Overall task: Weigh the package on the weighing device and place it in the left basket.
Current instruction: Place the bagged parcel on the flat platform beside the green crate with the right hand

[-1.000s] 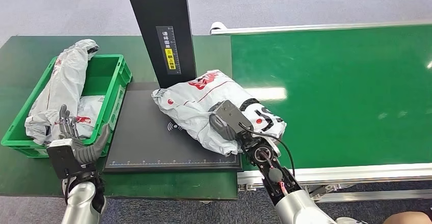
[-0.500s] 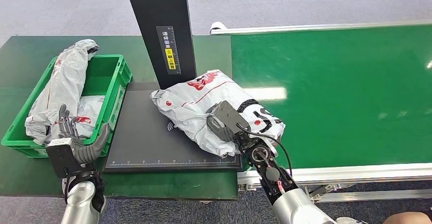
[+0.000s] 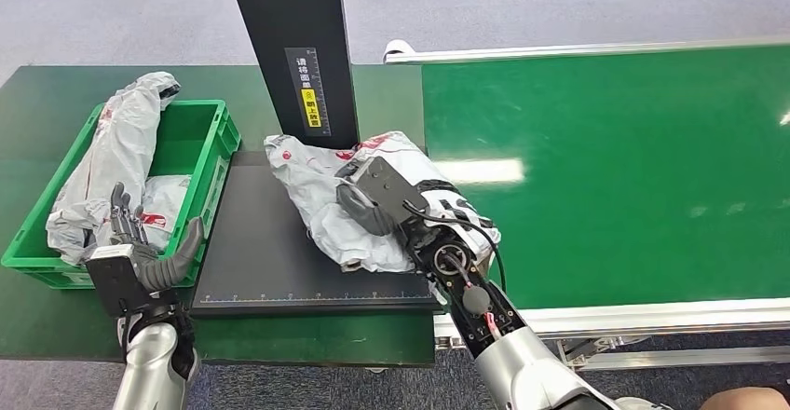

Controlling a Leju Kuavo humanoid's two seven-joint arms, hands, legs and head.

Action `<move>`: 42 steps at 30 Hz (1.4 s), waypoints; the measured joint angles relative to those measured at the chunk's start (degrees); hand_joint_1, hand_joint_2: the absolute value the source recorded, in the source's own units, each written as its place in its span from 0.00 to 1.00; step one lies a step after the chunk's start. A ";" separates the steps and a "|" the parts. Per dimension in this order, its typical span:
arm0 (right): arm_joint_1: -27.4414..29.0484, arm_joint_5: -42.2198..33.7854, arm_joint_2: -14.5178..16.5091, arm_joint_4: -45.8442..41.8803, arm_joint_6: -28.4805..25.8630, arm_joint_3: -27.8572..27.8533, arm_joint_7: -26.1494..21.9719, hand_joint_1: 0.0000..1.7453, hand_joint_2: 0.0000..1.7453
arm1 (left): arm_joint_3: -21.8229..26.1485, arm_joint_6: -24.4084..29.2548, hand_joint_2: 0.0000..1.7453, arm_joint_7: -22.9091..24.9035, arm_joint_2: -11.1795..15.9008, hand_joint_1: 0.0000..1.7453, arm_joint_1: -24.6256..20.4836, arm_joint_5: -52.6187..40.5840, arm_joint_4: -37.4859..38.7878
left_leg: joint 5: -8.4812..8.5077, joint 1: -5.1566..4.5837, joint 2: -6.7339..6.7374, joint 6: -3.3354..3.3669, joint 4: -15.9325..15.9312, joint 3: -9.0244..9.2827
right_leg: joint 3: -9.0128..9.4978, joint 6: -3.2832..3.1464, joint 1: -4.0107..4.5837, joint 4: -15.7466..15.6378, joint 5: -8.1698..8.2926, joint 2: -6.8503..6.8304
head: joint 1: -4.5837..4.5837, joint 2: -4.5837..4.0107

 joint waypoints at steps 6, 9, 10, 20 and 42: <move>-1.35 -1.27 1.90 0.63 0.09 2.01 0.35 0.00 1.00 | 0.00 -0.13 1.00 -0.08 -0.17 0.00 -0.91 0.00 1.05 | 0.00 0.00 -0.01 0.00 0.00 -0.01 | -0.01 0.00 0.00 -0.01 0.00 0.00 | 0.01 -0.01; -2.04 -2.08 2.54 2.00 -0.42 2.55 0.52 0.00 0.25 | 0.01 -0.14 1.00 -0.08 -0.25 0.00 -1.58 -0.01 1.72 | 0.00 -0.01 -0.02 0.00 0.00 -0.01 | 0.00 0.00 -0.01 -0.01 0.00 -0.01 | 0.01 -0.01; -2.15 -2.71 2.67 2.43 -0.39 2.62 0.48 0.00 0.00 | 0.01 -0.14 1.00 -0.08 -0.27 0.00 -1.70 -0.06 1.91 | 0.00 -0.01 -0.02 0.00 0.00 -0.01 | 0.00 0.00 -0.01 -0.01 0.00 -0.01 | 0.00 -0.01; -1.75 -7.92 1.50 3.38 1.08 1.34 -1.55 0.00 0.00 | -0.01 -0.60 1.00 -0.09 -0.48 0.00 -0.72 -1.66 2.45 | -0.01 -0.01 -0.02 0.00 0.01 -0.01 | -0.01 0.00 -0.01 -0.01 0.00 0.00 | 0.01 -0.01; 16.17 -5.74 -9.01 -23.40 -9.15 -11.69 -4.74 0.00 0.00 | -16.40 -12.03 1.00 10.21 -0.11 0.00 7.88 -24.51 -12.89 | -0.06 -0.06 -0.02 0.03 0.01 -0.03 | -0.02 0.02 -0.08 -0.06 0.00 0.00 | -0.01 -0.01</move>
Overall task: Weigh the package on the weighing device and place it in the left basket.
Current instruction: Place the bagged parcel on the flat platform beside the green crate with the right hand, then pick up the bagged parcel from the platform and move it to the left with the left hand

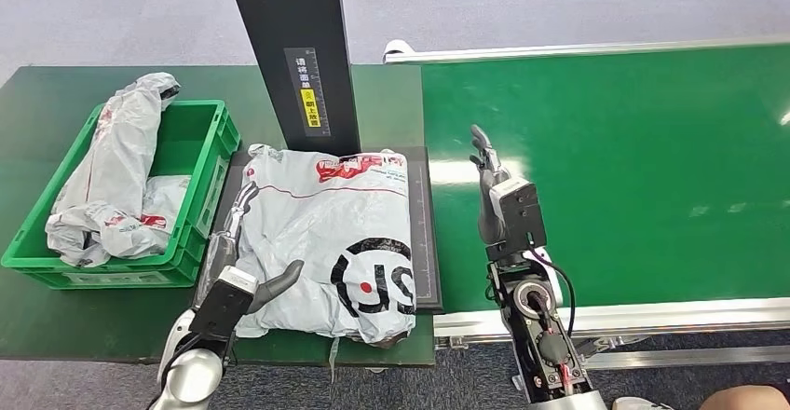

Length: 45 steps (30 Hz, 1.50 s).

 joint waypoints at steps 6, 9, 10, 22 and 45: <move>0.64 0.09 -0.51 -1.21 0.00 -0.94 -0.13 0.00 0.75 | -1.39 0.00 1.00 0.07 0.28 0.00 0.02 -0.02 -0.10 | 0.00 0.01 -0.01 0.00 -0.01 0.00 | 0.00 0.00 0.02 0.01 -0.01 0.00 | 0.01 0.00; 0.96 0.05 -0.73 -1.58 -0.15 -1.28 -0.13 0.00 1.00 | -2.09 -0.66 1.00 0.19 0.47 0.00 -0.03 -0.79 -0.08 | 0.00 0.00 -0.01 0.00 0.00 0.01 | -0.01 0.00 0.00 0.00 -0.01 -0.01 | 0.01 0.01; 1.35 -0.04 -0.82 -1.86 -0.31 -1.56 -0.17 0.00 1.00 | -2.64 -1.21 1.00 0.37 0.58 0.00 -0.14 -1.64 0.05 | 0.00 0.00 -0.03 0.00 0.01 0.02 | -0.01 0.01 -0.01 -0.01 -0.01 -0.02 | 0.01 0.01; 11.41 -4.20 -0.56 -11.59 0.78 -6.22 -1.17 0.00 1.00 | -15.42 4.41 1.00 0.89 -2.43 0.00 -16.91 -12.10 32.50 | 0.03 -0.03 -0.21 0.03 0.03 0.02 | 0.07 0.03 -0.05 -0.03 0.01 -0.19 | -0.01 0.00; 13.63 -7.08 -0.31 -13.06 0.11 -8.65 -1.16 0.00 1.00 | -21.73 19.85 1.00 1.45 -7.34 1.00 -30.68 -15.64 59.19 | 0.06 -0.03 -0.23 0.06 0.01 0.08 | 0.19 0.04 -0.04 -0.02 0.01 -0.19 | -0.01 0.00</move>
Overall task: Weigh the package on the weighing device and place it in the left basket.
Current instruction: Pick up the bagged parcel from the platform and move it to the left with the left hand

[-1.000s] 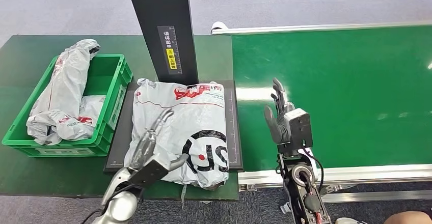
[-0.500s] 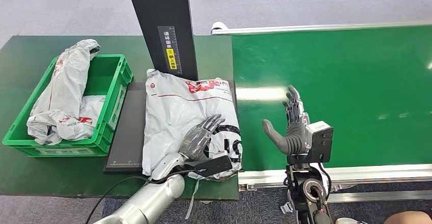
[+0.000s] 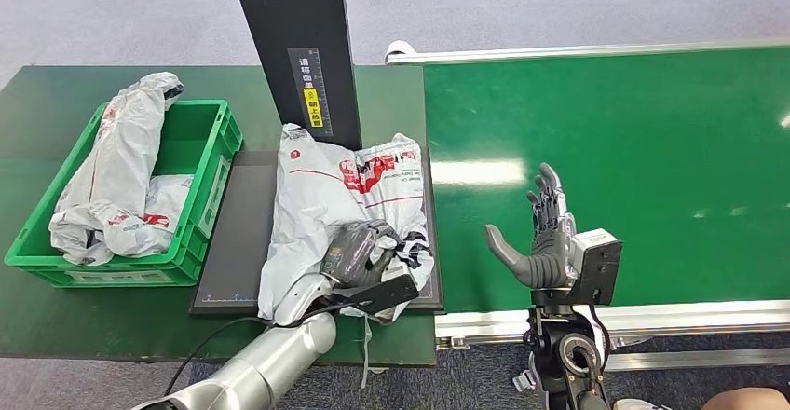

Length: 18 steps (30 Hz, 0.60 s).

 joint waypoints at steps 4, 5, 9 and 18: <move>0.00 0.00 0.00 0.00 0.00 -0.04 -0.08 0.00 1.00 | 0.01 0.00 1.00 -0.01 0.18 1.00 -0.28 0.02 0.00 | -0.01 0.00 0.00 0.00 0.00 -0.01 | 0.00 0.00 0.00 0.00 0.00 0.00 | 0.00 0.00; 0.00 0.00 0.00 0.00 0.00 -0.05 -0.08 0.00 1.00 | 0.01 0.00 1.00 -0.02 0.22 1.00 -0.35 0.02 0.00 | -0.01 0.00 0.00 0.00 0.00 -0.01 | 0.00 0.00 0.00 0.00 0.00 0.00 | 0.00 0.00; 0.00 -0.03 0.00 0.00 -0.05 -0.07 -0.10 0.00 1.00 | 0.13 0.58 1.00 -0.29 0.38 1.00 -0.45 0.32 -0.08 | -0.01 0.00 0.00 0.00 0.00 0.00 | 0.00 0.00 0.00 0.00 0.00 0.00 | 0.00 -0.01; 2.92 -0.43 -0.19 -0.03 -1.20 -2.18 -1.64 0.00 1.00 | 7.39 4.81 1.00 -3.72 6.07 1.00 8.68 7.97 -25.39 | -0.01 0.02 0.05 -0.01 -0.01 -0.10 | -0.15 -0.01 0.04 0.02 -0.02 0.02 | 0.00 0.00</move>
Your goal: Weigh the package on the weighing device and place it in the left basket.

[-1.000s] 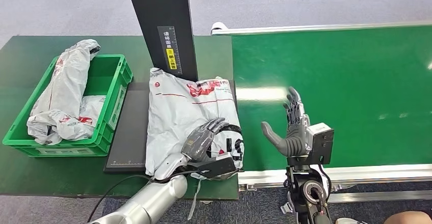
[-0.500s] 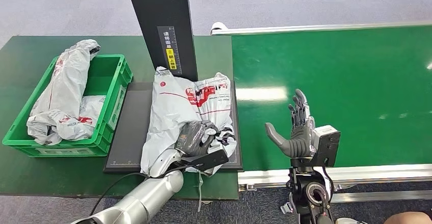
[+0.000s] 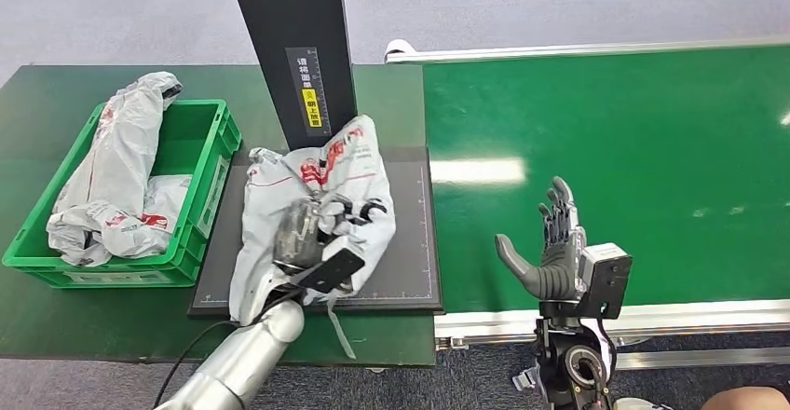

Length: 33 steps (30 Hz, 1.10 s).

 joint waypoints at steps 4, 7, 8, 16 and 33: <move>1.90 -0.01 -0.08 -0.46 -0.30 -1.20 -0.61 0.00 1.00 | 4.30 3.58 1.00 -0.35 3.29 1.00 4.14 0.44 -18.82 | -0.01 0.01 0.01 -0.01 -0.02 -0.07 | -0.04 -0.01 0.01 0.00 -0.02 0.00 | 0.01 -0.01; 3.21 -0.15 -0.10 -0.93 -0.92 -2.06 -1.04 0.00 1.00 | 8.33 8.41 1.00 -0.52 6.37 1.00 5.11 0.90 -30.99 | -0.01 0.01 0.02 -0.01 -0.03 -0.06 | -0.04 -0.01 0.01 0.00 -0.03 0.00 | 0.00 -0.01; 3.64 -0.26 -0.11 -1.12 -1.12 -2.31 -1.16 0.00 1.00 | 9.93 9.03 1.00 -0.44 7.35 1.00 4.99 1.22 -33.80 | 0.00 0.01 0.01 -0.01 -0.03 -0.05 | -0.04 -0.01 0.01 0.00 -0.03 -0.01 | 0.01 -0.01; 6.56 -1.64 -0.11 -2.64 -2.37 -3.48 -1.79 0.00 1.00 | 23.99 10.07 1.00 -0.65 11.25 1.00 -1.98 -2.20 -38.75 | 0.04 0.01 0.02 -0.02 -0.02 0.00 | 0.03 -0.02 0.01 0.01 0.00 -0.01 | 0.02 -0.01; 3.74 -2.63 -0.08 -2.81 -1.57 -0.19 0.56 0.00 1.00 | 33.82 10.06 1.00 22.10 15.63 1.00 -17.81 -51.11 -6.65 | 0.06 -0.02 0.14 -0.01 0.00 0.06 | 0.00 -0.06 -0.01 0.02 0.07 0.04 | 0.01 0.00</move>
